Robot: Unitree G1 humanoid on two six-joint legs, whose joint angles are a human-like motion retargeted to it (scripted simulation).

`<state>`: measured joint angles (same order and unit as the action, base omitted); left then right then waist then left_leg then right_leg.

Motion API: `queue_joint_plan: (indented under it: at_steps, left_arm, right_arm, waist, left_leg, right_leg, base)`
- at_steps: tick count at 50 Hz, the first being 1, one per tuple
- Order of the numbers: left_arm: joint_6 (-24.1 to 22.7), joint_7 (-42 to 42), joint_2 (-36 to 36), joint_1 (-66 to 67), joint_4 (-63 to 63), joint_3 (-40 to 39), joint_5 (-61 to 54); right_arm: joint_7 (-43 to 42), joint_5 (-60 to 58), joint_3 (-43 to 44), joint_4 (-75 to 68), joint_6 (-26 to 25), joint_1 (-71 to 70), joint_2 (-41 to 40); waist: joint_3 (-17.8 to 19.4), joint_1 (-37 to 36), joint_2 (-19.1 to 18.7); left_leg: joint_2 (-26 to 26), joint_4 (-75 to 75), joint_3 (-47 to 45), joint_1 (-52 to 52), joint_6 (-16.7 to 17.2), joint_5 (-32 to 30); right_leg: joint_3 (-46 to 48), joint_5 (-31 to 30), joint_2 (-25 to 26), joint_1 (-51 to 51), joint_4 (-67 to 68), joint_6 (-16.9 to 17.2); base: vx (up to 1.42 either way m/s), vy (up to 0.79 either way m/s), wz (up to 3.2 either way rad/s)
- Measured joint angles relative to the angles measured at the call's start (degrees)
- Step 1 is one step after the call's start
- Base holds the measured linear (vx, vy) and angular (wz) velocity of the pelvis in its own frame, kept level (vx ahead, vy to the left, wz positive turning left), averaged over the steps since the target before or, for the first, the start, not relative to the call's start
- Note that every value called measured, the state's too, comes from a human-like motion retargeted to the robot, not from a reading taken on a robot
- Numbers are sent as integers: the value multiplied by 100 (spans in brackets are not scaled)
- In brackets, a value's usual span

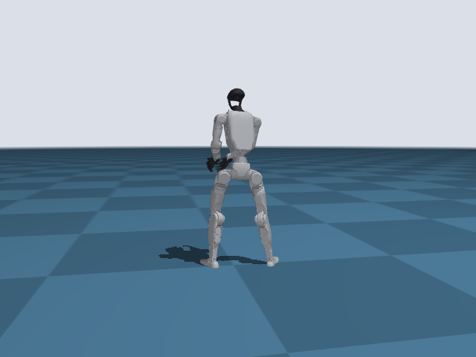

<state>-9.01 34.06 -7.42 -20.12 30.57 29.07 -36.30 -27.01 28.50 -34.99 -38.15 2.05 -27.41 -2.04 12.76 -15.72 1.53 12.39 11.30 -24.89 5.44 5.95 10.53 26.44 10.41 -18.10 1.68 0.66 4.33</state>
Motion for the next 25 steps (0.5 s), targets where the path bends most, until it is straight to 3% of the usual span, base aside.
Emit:
queue_joint_plan:
  at_steps: [7, 16, 25]
  left_arm:
    - [194, 335, 261, -552, 1015, 646, 189]
    - [440, 514, 550, -531, 1549, 644, 919]
    - [537, 199, 413, -586, 1595, 1108, 836]
  right_arm:
    - [32, 939, 249, -457, 122, 143, -1]
    - [-228, 1399, 631, -1064, 428, 358, -314]
    - [-98, 2044, 554, -1477, 527, 424, -427]
  waist:
    - [219, 487, 92]
    - [-61, 580, 405]
    - [-164, 514, 919]
  left_leg:
    - [37, 298, 16, -33, -136, 25]
    - [156, 675, -91, -198, -392, 458]
    - [-97, 571, -159, -313, -657, 562]
  right_leg:
    - [-355, 86, -75, -146, 153, 18]
    - [-550, 76, -66, -15, 88, 322]
    - [-569, -124, -324, -4, 178, 257]
  base:
    - [-5, -10, -38]
    - [4, 2, -25]
    - [2, 18, 2]
